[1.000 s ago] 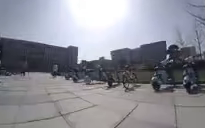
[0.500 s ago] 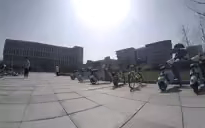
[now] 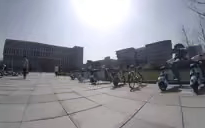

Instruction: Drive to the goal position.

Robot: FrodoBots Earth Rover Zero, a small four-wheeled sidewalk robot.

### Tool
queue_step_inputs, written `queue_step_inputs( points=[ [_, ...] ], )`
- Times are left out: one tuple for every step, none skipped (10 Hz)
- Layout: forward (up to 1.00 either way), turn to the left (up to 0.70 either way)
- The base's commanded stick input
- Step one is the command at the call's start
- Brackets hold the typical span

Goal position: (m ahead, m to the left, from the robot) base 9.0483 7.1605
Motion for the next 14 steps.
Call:
queue_step_inputs(
  points=[
    [1.00,0.00],
    [1.00,0.00],
    [1.00,0.00],
    [1.00,0.00],
    [1.00,0.00],
    [1.00,0.00],
    [1.00,0.00],
    [1.00,0.00],
    [1.00,0.05],
    [1.00,0.10],
    [1.00,0.15],
    [1.00,0.34],
    [1.00,0.40],
    [1.00,0.40]
  ],
)
